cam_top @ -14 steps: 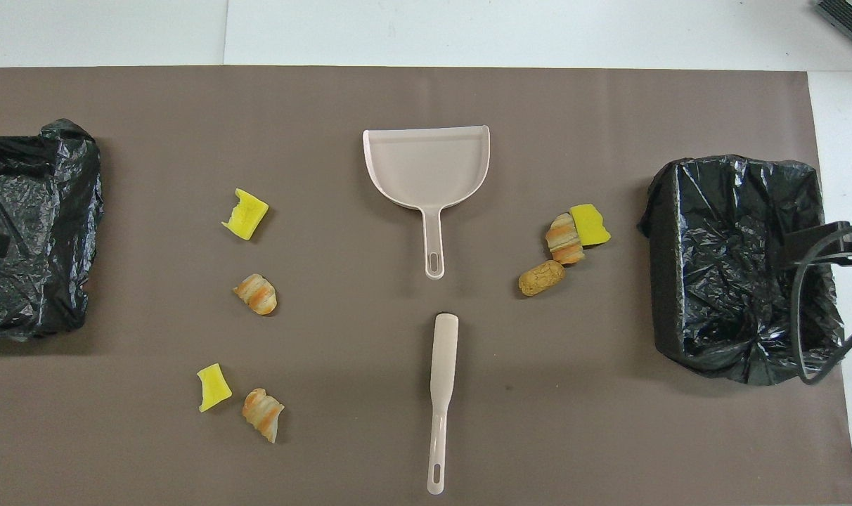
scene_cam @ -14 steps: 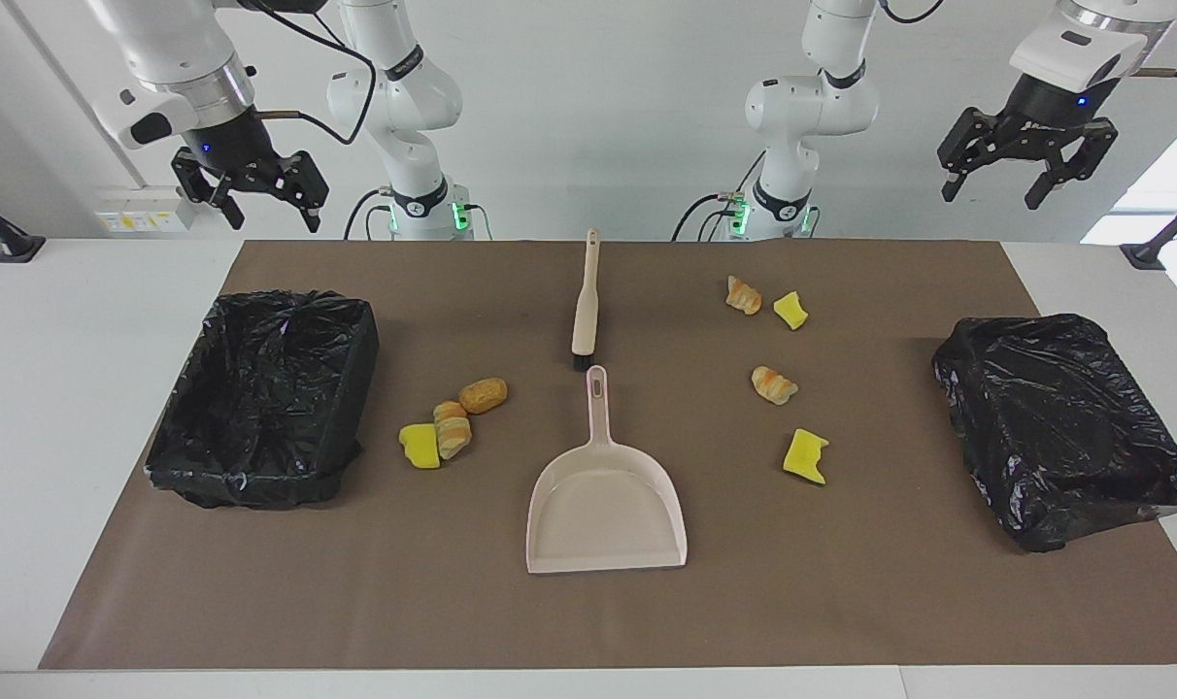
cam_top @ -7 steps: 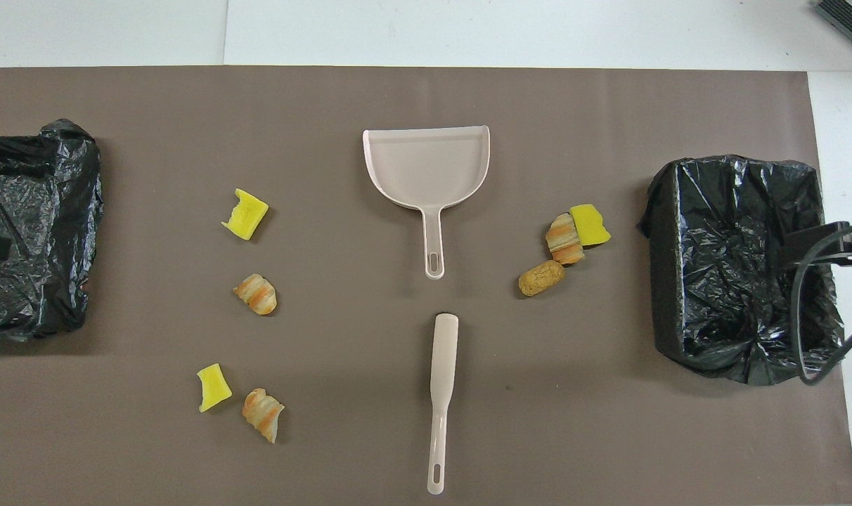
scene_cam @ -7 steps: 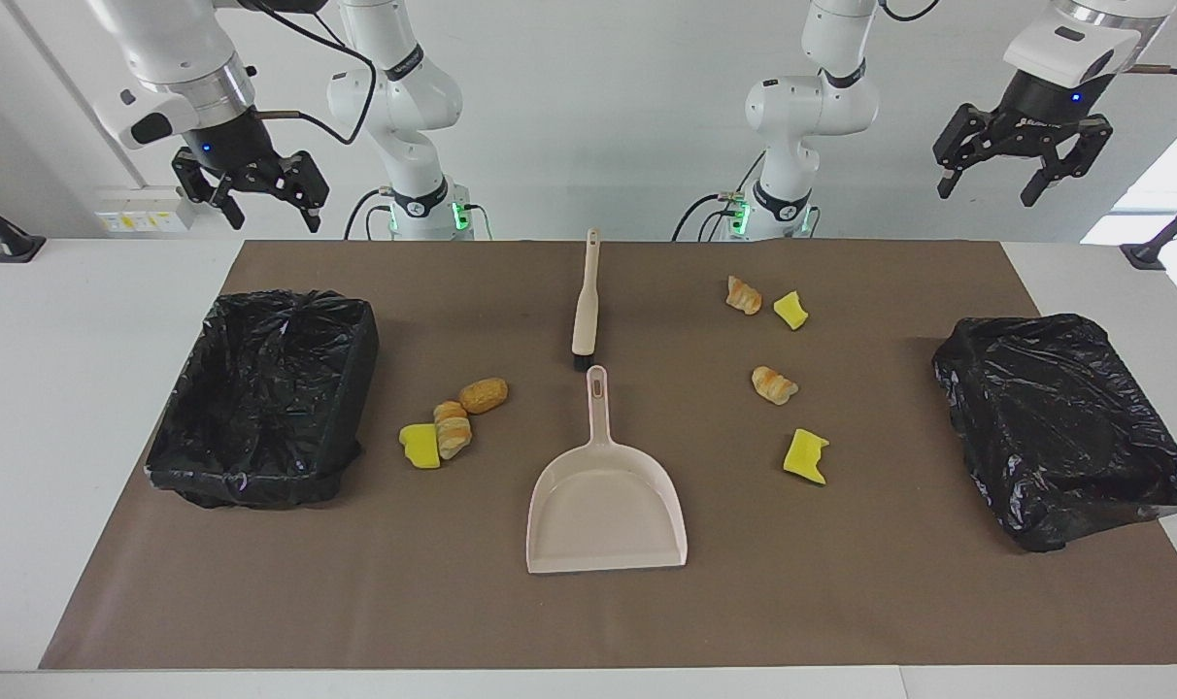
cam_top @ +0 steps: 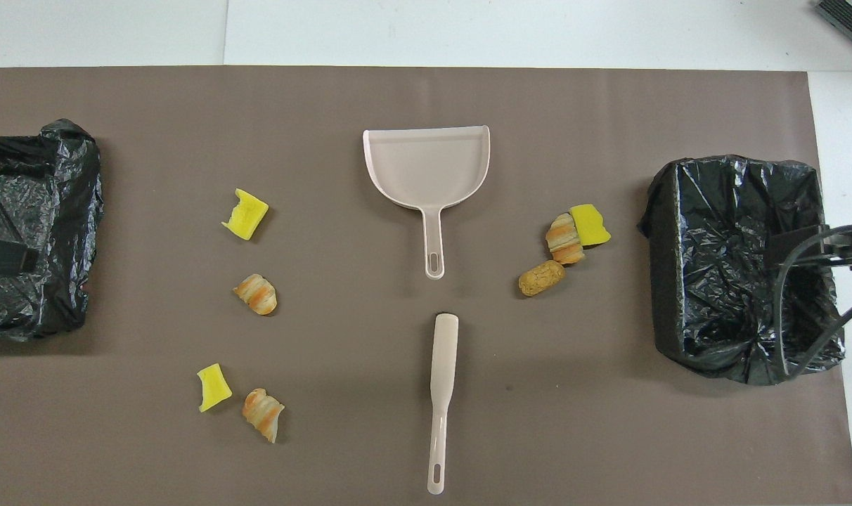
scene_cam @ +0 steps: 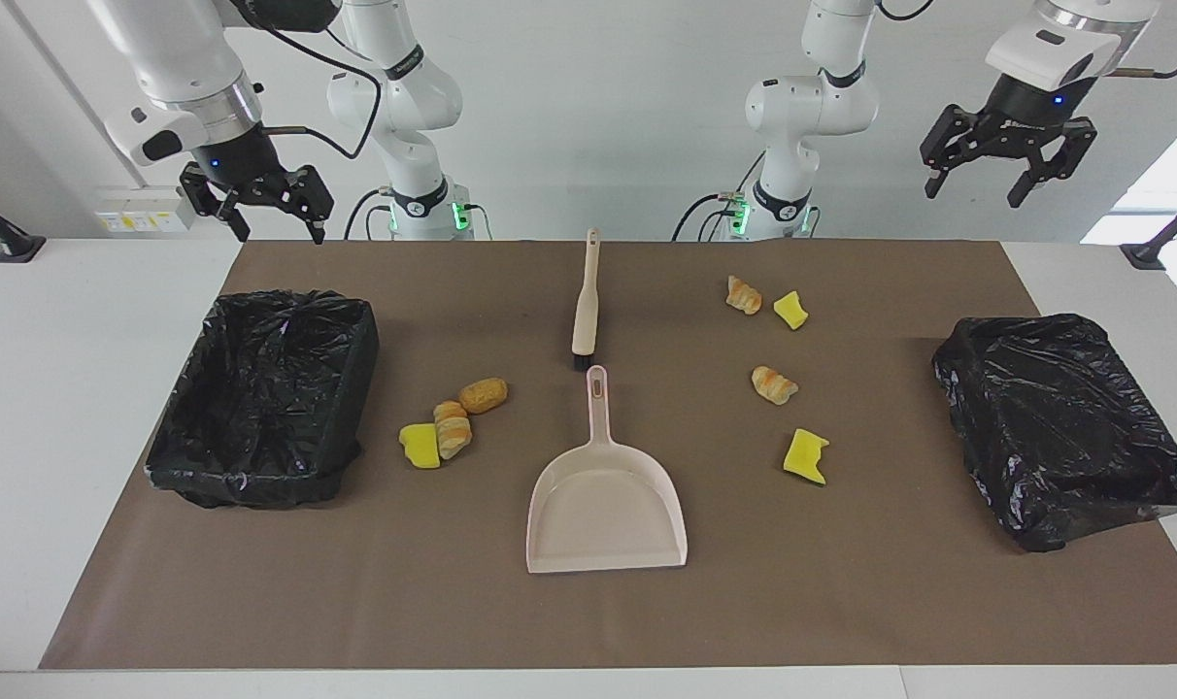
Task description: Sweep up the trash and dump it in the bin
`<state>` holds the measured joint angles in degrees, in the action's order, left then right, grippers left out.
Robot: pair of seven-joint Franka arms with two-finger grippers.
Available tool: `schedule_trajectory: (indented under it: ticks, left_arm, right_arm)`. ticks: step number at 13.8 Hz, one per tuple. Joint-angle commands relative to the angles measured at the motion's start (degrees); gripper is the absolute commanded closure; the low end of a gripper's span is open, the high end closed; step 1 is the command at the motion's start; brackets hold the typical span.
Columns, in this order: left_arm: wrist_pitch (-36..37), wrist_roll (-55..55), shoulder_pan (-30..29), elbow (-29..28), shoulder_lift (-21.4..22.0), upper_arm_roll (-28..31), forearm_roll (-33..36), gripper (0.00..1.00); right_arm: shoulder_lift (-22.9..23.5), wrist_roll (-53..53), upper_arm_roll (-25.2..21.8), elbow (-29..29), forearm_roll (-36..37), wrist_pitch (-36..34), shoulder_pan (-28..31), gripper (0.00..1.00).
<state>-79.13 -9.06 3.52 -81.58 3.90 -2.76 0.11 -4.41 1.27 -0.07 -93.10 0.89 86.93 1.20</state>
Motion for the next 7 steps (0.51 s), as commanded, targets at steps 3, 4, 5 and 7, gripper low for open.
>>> schedule_trajectory:
  ticks: [3, 4, 5, 7]
  left_arm:
    - [-2.07, 4.74, 0.25, -10.16, 5.50, -7.24, -0.72, 0.00]
    - [-2.77, 5.88, 0.25, -12.87, 6.64, -8.92, -1.77, 0.00]
    - [-4.35, 7.02, 0.25, -15.86, 8.04, -10.59, -3.34, 0.00]
    - [-8.21, 10.09, 0.25, -23.15, 11.29, -15.15, -5.37, 0.00]
  right_arm:
    - [0.35, 0.83, 0.51, -1.92, 0.07, 0.61, -0.41, 0.00]
    - [2.28, 1.62, 0.60, -0.08, 0.07, 0.61, -0.41, 0.00]
    - [4.91, 2.24, 0.60, 1.85, -0.97, 0.61, -0.50, 0.00]
    - [11.58, 6.26, 3.22, 6.93, -0.81, 1.57, -2.24, 0.00]
